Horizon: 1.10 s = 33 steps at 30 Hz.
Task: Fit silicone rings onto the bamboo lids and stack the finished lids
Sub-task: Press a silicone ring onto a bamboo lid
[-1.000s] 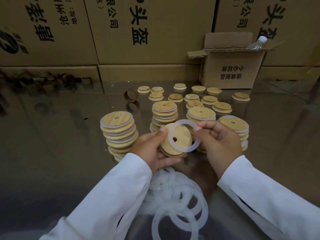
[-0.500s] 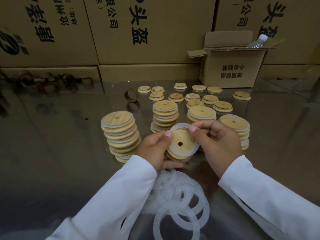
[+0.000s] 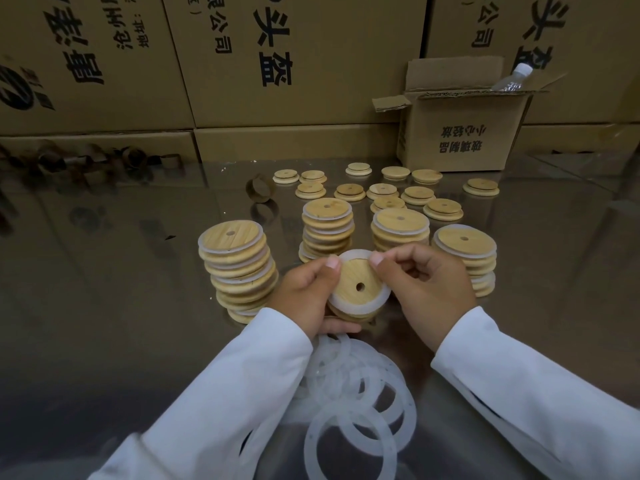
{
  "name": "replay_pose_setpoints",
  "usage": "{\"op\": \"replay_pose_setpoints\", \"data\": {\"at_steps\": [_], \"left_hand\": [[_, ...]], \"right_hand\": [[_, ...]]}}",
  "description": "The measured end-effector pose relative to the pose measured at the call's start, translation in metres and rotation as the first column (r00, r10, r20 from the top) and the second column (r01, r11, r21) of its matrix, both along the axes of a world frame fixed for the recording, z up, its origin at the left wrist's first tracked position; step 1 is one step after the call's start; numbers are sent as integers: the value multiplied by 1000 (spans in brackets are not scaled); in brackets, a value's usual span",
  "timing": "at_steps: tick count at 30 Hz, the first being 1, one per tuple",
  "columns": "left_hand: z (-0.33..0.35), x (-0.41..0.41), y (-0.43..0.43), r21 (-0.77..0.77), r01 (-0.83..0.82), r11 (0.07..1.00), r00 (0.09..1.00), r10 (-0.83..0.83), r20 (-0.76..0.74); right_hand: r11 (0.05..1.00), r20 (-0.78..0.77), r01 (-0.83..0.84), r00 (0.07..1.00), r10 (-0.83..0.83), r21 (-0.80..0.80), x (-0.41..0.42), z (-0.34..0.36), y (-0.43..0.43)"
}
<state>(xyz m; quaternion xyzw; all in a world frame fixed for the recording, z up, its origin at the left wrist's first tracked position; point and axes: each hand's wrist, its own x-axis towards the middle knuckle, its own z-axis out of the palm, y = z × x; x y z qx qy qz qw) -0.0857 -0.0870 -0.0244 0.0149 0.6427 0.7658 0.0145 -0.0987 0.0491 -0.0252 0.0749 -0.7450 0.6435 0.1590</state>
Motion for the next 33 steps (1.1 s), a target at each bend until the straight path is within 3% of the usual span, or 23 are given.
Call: {"op": "replay_pose_setpoints", "data": {"at_steps": [17,27,33], "left_hand": [[-2,1,-1,-150,-30,988,990,9,-139],[-1,-3,-3,7,-68,998,994,68,-89],[-3,-5,-6,48,-49,998,995,52,-81]], "right_hand": [[998,64,55,996,-57,43,-1,2,2],[995,-65,12,998,-6,101,5,4,-1],[994,-44,59,997,-55,94,4,0,-3]]}}
